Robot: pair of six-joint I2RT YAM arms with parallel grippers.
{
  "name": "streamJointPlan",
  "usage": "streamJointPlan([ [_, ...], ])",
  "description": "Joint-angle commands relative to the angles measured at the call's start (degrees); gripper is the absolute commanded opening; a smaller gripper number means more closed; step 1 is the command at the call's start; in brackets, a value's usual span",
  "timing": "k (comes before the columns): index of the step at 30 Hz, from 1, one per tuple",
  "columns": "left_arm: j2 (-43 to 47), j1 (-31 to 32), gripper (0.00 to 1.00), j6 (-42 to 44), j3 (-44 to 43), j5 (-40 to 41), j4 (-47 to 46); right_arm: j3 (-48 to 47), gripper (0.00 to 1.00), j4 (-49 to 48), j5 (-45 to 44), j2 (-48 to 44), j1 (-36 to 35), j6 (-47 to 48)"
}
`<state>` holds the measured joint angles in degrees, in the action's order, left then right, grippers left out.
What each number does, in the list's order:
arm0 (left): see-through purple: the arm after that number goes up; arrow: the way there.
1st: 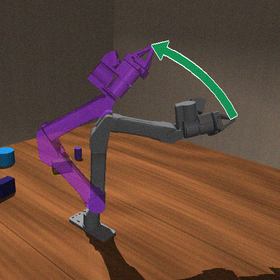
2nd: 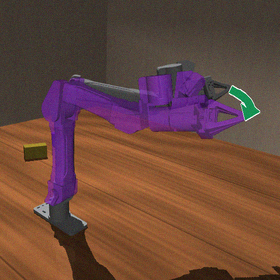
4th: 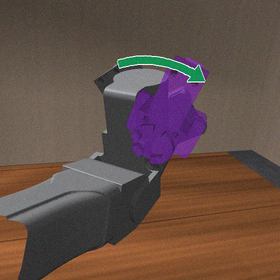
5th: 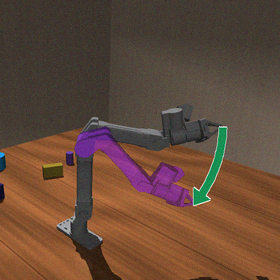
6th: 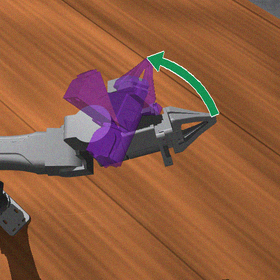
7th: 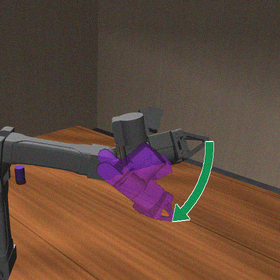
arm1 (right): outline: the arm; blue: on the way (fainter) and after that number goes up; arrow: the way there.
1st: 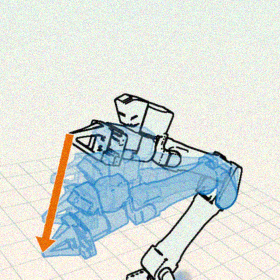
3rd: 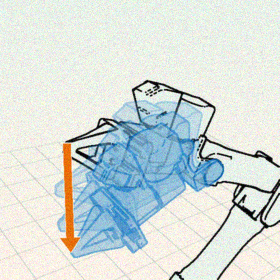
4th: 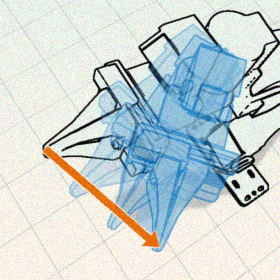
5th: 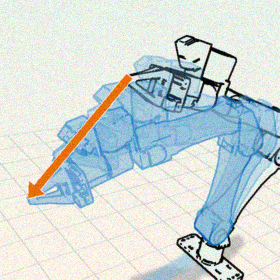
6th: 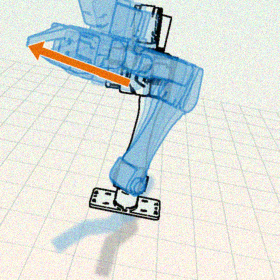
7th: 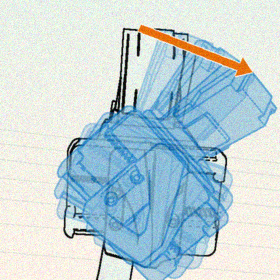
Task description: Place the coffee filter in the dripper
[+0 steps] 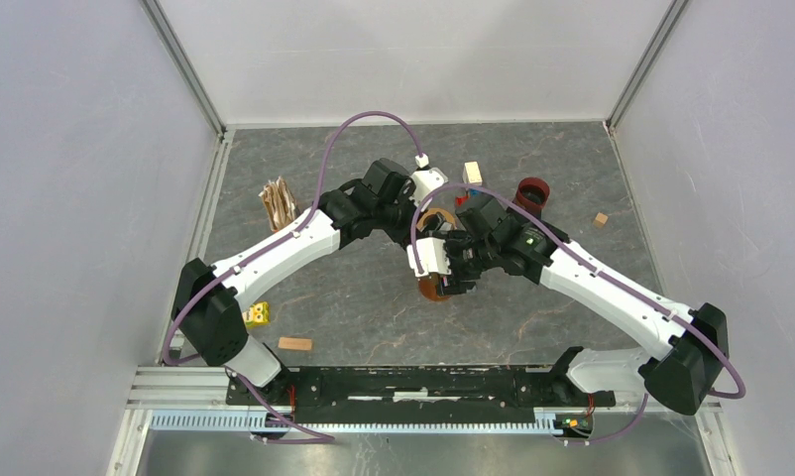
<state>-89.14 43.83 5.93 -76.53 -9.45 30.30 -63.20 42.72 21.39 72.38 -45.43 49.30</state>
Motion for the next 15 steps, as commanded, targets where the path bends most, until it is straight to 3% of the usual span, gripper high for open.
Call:
streamJointPlan([
  [1,0.0,0.0,0.98,3.6,-2.2,-0.2,-0.5,-3.2,0.74,0.5,2.9,-0.1,0.2,-0.7],
  [15,0.3,0.0,0.99,3.1,-2.6,0.7,-0.6,2.3,0.71,-0.2,2.9,3.0,0.2,0.6],
])
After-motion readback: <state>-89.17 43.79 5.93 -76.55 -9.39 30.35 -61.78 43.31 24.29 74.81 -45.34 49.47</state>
